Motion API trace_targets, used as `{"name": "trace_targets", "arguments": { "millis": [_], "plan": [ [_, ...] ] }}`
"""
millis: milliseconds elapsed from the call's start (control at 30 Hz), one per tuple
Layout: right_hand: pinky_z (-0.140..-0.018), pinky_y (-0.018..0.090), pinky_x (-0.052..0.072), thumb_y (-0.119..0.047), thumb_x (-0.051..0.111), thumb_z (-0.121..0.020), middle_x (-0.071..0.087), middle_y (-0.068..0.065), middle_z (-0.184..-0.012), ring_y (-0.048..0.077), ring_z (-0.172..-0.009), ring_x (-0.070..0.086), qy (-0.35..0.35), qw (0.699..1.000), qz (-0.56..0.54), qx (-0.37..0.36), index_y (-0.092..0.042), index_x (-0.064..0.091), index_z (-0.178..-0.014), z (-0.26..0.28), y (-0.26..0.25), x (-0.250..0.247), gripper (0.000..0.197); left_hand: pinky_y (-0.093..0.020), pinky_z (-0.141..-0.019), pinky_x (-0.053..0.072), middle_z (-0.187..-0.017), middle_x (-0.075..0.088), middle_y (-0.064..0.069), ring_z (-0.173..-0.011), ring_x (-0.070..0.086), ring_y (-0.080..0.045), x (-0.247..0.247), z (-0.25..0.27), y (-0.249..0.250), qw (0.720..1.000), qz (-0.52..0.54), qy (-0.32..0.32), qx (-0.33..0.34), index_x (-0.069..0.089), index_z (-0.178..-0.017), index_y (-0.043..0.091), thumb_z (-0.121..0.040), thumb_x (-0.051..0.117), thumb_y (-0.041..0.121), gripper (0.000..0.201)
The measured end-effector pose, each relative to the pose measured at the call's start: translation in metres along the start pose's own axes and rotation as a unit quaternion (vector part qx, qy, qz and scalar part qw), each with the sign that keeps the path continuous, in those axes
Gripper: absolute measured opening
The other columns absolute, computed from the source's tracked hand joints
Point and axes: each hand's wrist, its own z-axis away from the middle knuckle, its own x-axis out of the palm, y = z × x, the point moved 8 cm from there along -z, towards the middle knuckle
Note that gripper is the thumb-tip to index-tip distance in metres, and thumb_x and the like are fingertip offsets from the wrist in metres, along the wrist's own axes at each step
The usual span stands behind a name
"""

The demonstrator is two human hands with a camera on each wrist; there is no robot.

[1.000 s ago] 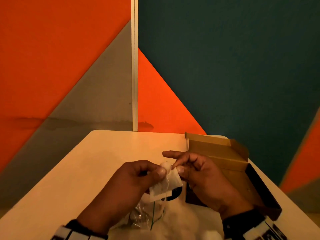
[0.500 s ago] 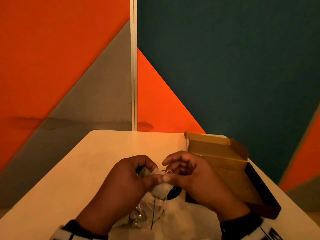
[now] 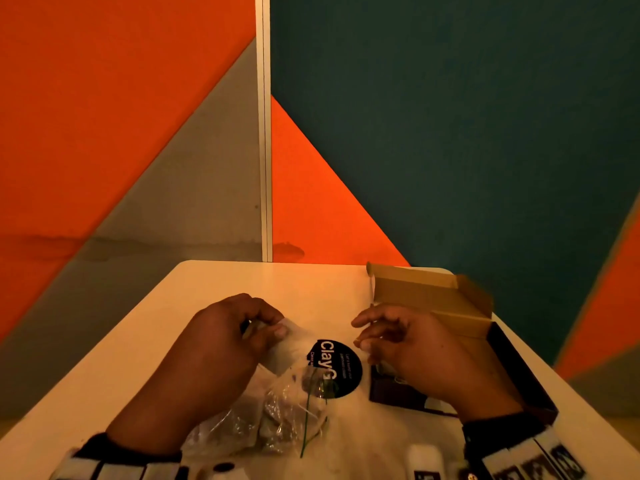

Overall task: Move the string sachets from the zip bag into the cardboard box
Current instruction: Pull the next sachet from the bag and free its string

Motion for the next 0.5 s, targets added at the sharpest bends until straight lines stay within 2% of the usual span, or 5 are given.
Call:
{"name": "trace_targets", "arguments": {
  "millis": [167,267,300,400,500],
  "plan": [
    [-0.078,0.033,0.062,-0.008,0.069,-0.091,0.077,-0.011,-0.090,0.008,-0.086,0.072,0.027,0.996,0.081,0.038,-0.039,0.071,-0.093,-0.006,0.022,-0.011,0.030,-0.011,-0.064,0.037,-0.088,0.067,0.020,-0.083,0.059,0.003,-0.004,0.000,-0.004,1.000,-0.001,-0.004,-0.021,0.070,-0.083,0.037,-0.088,0.070,0.032,0.008],
    [-0.067,0.020,0.058,-0.016,0.072,-0.091,0.070,-0.016,-0.116,0.001,-0.105,0.065,0.064,0.994,0.082,0.023,-0.050,0.066,-0.096,-0.009,0.022,-0.017,0.035,-0.014,-0.061,0.040,-0.078,0.071,0.014,-0.076,0.064,0.002,-0.003,0.000,-0.006,0.998,0.045,0.002,-0.036,0.073,-0.081,0.033,-0.087,0.071,0.029,0.007],
    [-0.067,0.018,0.056,-0.019,0.073,-0.091,0.069,-0.018,-0.119,0.000,-0.110,0.063,0.083,0.994,0.066,0.012,-0.050,0.068,-0.095,-0.009,0.017,-0.019,0.032,-0.015,-0.060,0.041,-0.076,0.072,0.014,-0.073,0.065,0.002,-0.002,0.000,-0.005,0.997,0.068,0.004,-0.039,0.074,-0.080,0.030,-0.087,0.071,0.028,0.008],
    [-0.095,0.028,0.054,-0.008,0.072,-0.089,0.071,-0.019,-0.120,-0.001,-0.116,0.063,0.113,0.988,-0.091,-0.052,-0.039,0.077,-0.093,-0.003,-0.006,-0.018,0.032,-0.022,-0.064,0.048,-0.075,0.075,0.008,-0.069,0.069,-0.006,0.005,0.003,-0.006,0.984,0.166,0.014,-0.065,0.077,-0.076,0.025,-0.086,0.073,0.024,0.010],
    [-0.095,0.031,0.056,-0.008,0.072,-0.087,0.072,-0.018,-0.118,0.000,-0.112,0.066,0.061,0.981,-0.165,-0.086,-0.035,0.076,-0.099,0.007,-0.033,-0.002,0.030,-0.034,-0.070,0.055,-0.078,0.076,-0.002,-0.076,0.073,-0.021,0.014,0.005,-0.009,0.969,0.223,0.019,-0.103,0.078,-0.077,0.024,-0.084,0.075,0.025,0.007]
  ]
}}
